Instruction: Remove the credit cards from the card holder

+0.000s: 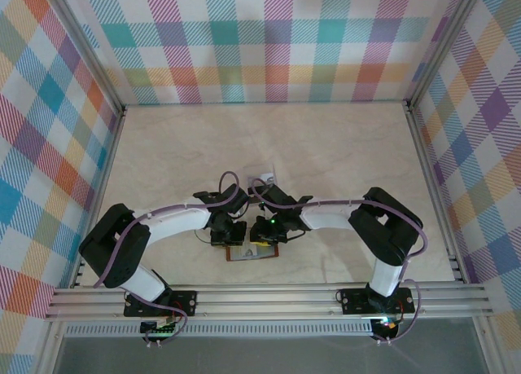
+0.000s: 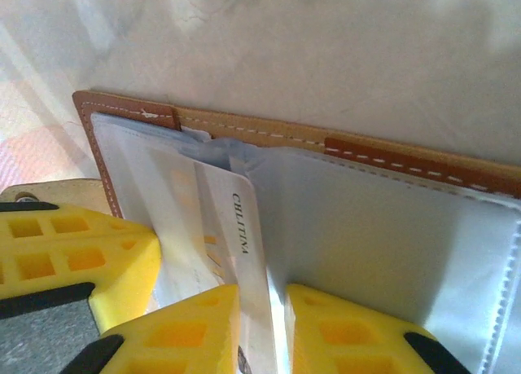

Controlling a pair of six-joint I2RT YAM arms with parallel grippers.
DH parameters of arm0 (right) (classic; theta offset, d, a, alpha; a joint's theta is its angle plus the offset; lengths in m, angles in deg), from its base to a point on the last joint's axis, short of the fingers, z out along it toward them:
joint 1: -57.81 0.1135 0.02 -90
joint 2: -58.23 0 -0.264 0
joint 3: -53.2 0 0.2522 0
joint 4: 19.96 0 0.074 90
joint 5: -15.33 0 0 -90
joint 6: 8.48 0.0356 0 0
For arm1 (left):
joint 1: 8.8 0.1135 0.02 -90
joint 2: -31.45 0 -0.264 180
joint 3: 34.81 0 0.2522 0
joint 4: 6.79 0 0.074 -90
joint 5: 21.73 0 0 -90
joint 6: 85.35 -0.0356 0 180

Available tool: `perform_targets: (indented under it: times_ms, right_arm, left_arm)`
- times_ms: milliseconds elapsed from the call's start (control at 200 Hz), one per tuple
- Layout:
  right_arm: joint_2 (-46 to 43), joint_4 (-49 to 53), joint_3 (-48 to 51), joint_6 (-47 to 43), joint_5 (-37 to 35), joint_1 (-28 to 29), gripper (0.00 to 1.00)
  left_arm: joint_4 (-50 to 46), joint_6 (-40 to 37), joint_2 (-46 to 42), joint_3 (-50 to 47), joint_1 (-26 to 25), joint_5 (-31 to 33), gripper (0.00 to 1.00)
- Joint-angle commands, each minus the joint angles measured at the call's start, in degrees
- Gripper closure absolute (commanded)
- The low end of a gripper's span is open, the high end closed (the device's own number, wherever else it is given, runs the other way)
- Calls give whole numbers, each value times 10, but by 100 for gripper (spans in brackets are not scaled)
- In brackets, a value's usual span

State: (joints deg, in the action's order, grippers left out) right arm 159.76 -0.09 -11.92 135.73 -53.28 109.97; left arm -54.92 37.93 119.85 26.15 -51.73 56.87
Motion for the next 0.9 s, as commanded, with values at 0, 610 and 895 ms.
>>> perform_targets:
  times_ms: [0, 610, 895]
  right_arm:
    - [-12, -60, 19, 19, 31, -5, 76]
    - [-49, -113, 57, 29, 38, -21, 89]
    - [-60, -20, 38, -3, -11, -21, 92]
  left_arm:
    - [-12, -9, 28, -10, 1, 8, 95]
    - [-20, -10, 19, -4, -3, 10, 94]
    - [-25, -10, 4, -1, -3, 13, 93]
